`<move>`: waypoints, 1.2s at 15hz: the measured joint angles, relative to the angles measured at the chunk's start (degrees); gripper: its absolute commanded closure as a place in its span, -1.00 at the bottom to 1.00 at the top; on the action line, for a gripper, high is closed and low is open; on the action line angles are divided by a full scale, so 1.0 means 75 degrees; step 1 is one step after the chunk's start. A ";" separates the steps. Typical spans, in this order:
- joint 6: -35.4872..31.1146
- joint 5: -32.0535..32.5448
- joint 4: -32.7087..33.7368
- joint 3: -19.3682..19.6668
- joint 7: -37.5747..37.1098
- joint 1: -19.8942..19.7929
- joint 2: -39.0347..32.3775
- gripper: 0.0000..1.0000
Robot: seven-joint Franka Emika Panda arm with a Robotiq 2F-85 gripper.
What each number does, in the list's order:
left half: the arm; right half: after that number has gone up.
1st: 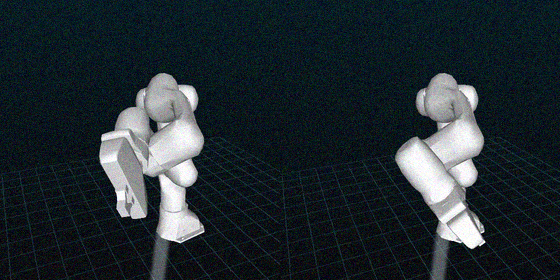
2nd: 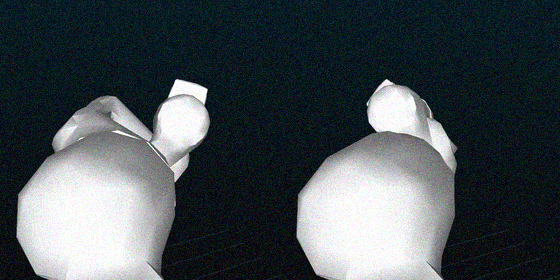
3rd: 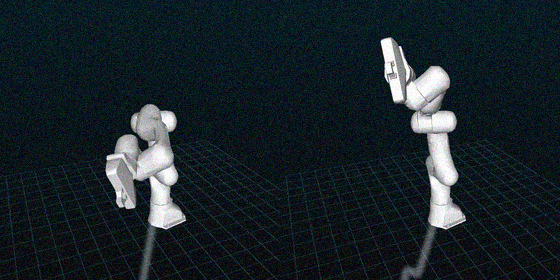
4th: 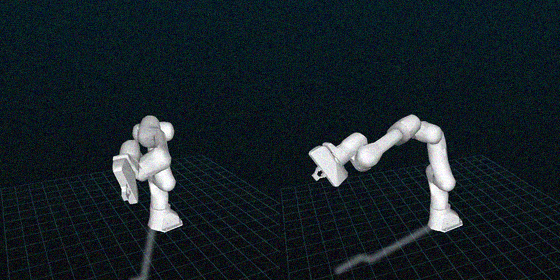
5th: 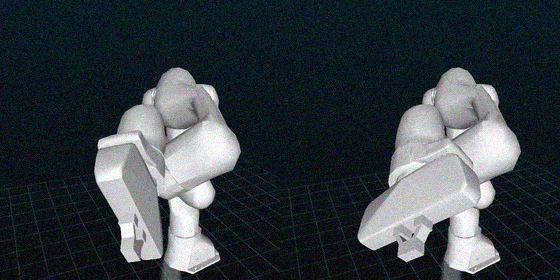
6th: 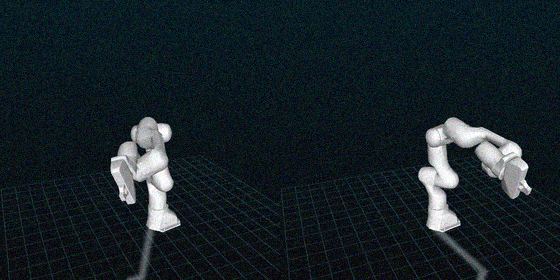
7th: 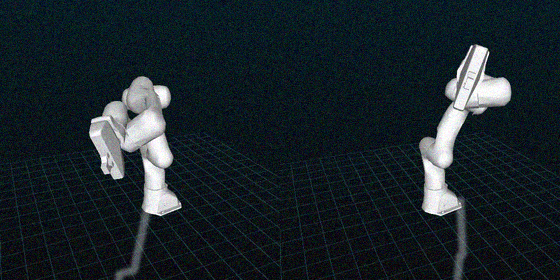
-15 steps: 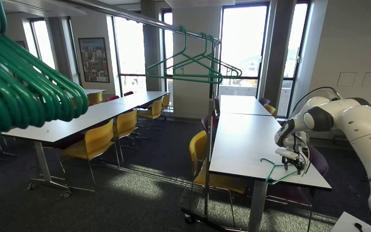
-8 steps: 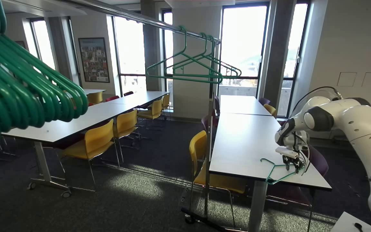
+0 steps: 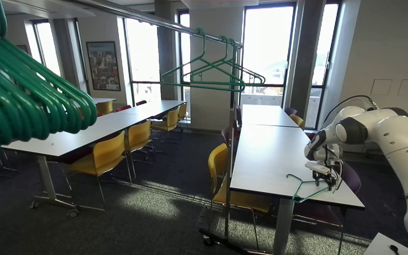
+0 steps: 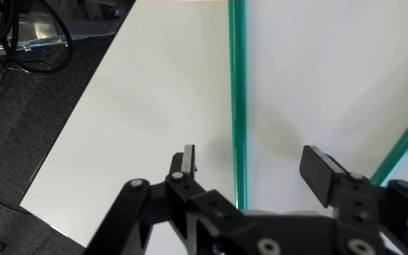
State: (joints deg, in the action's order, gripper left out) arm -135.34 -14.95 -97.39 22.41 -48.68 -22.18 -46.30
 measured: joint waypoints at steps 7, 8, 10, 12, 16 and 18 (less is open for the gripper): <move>-0.0569 -0.0280 -0.0001 -0.0012 -0.0034 -0.0069 -0.0016 1.00; -0.0642 -0.0310 -0.0001 -0.0013 -0.0040 -0.0069 -0.0019 1.00; -0.0756 -0.0349 0.0000 -0.0014 -0.0067 -0.0069 -0.0018 0.97; -0.0857 -0.0384 0.0000 -0.0014 -0.0101 -0.0068 -0.0017 1.00; -0.0922 -0.0440 0.0000 -0.0014 -0.0155 -0.0068 -0.0017 0.32; -0.0926 -0.0450 0.0000 -0.0015 -0.0159 -0.0068 -0.0018 0.05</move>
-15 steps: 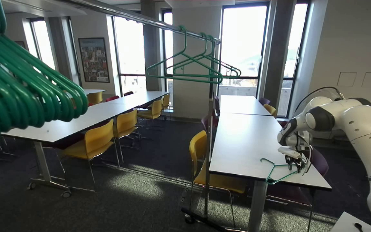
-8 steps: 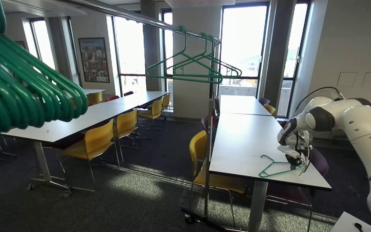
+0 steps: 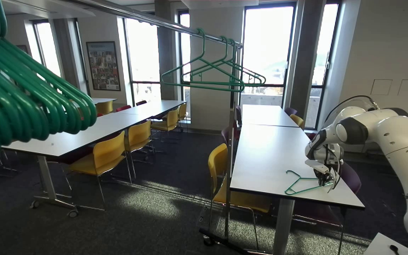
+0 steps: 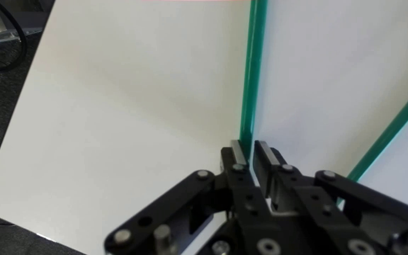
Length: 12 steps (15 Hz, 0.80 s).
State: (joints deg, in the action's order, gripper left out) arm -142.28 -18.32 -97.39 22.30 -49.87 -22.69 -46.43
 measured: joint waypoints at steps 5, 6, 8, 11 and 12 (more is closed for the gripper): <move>-0.0086 -0.0202 -0.0001 -0.0030 -0.0002 -0.0006 -0.0001 -0.69; -0.0132 -0.0276 -0.0002 -0.0046 -0.0002 -0.0009 -0.0001 -0.86; -0.0273 -0.0426 -0.0010 -0.0095 -0.0002 -0.0026 -0.0003 -1.00; -0.0423 -0.0584 -0.0014 -0.0209 -0.0002 -0.0091 -0.0012 -1.00; -0.0461 -0.0631 -0.0014 -0.0244 -0.0001 -0.0109 -0.0021 -1.00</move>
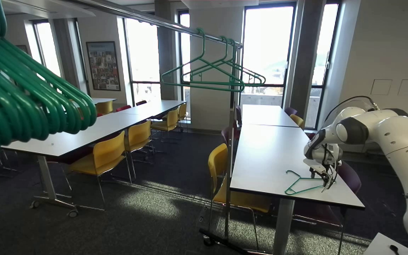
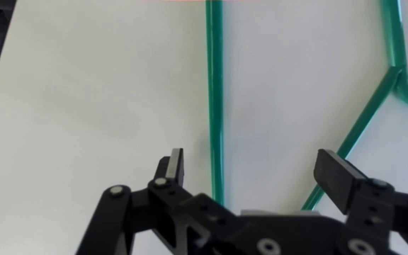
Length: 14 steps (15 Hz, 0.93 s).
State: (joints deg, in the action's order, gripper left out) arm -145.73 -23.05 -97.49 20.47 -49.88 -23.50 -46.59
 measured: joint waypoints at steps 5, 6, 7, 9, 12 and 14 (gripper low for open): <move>-0.0095 -0.0070 0.0000 -0.0052 0.0000 -0.0022 -0.0113 -1.00; -0.0095 -0.0070 0.0000 -0.0053 0.0000 -0.0027 -0.0132 -0.50; -0.0095 -0.0070 0.0000 -0.0053 0.0000 -0.0037 -0.0147 -0.46; -0.0095 -0.0070 0.0000 -0.0056 0.0000 -0.0068 -0.0164 -0.19; -0.0099 -0.0071 0.0013 -0.0056 0.0000 -0.0099 -0.0156 0.34; -0.0099 -0.0072 0.0034 -0.0056 0.0000 -0.0106 -0.0130 0.61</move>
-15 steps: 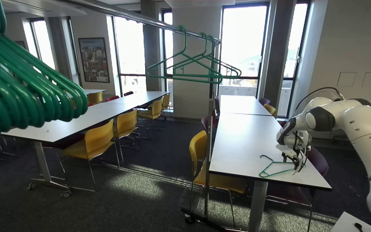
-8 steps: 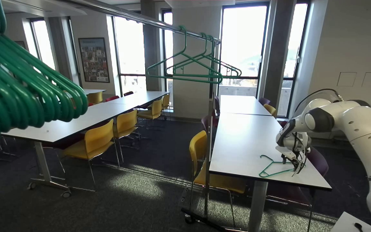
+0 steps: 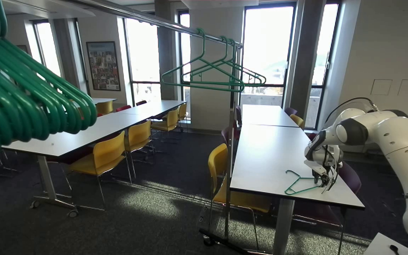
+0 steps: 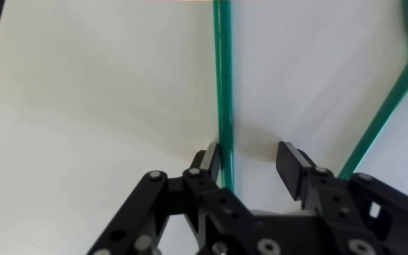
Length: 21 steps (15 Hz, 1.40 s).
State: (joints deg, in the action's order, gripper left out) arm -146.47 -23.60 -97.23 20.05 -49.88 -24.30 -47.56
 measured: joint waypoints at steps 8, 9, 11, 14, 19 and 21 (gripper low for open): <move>-0.0002 -0.0022 0.0028 0.0001 -0.0006 -0.0043 0.0036 0.95; -0.0002 -0.0024 0.0028 0.0001 -0.0006 -0.0047 0.0035 0.95; -0.0002 -0.0025 0.0028 0.0001 -0.0006 -0.0050 0.0035 0.95; -0.0234 -0.0038 0.0012 -0.0001 -0.0006 -0.0044 0.0036 0.95; -0.2526 -0.0278 -0.0602 -0.0245 0.0125 0.0053 0.0324 0.95; -0.3362 -0.0432 -0.1080 -0.0532 0.0286 0.0053 0.0658 0.95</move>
State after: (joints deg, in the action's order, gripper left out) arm -171.68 -26.84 -105.33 16.05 -47.73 -23.90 -42.62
